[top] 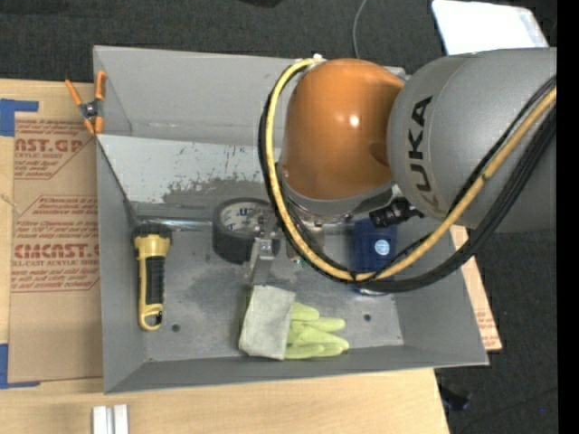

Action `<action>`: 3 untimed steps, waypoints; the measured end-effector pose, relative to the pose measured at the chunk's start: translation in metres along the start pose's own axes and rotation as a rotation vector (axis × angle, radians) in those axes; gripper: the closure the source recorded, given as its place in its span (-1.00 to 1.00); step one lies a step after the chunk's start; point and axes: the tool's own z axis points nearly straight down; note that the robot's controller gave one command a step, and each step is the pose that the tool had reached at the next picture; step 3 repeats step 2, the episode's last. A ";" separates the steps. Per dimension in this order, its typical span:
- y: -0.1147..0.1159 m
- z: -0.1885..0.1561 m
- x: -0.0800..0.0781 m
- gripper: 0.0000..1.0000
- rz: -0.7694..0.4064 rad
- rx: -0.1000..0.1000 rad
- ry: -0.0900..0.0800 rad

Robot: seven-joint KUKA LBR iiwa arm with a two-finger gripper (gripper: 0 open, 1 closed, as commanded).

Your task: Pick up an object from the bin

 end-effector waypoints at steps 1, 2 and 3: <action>-0.001 0.003 0.001 1.00 0.000 0.003 0.006; -0.001 0.008 0.003 1.00 0.045 0.002 0.005; -0.001 0.008 0.003 1.00 0.045 0.002 0.005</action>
Offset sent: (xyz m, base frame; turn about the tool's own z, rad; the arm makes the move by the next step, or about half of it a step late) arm -0.0066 0.0000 -0.0280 0.1924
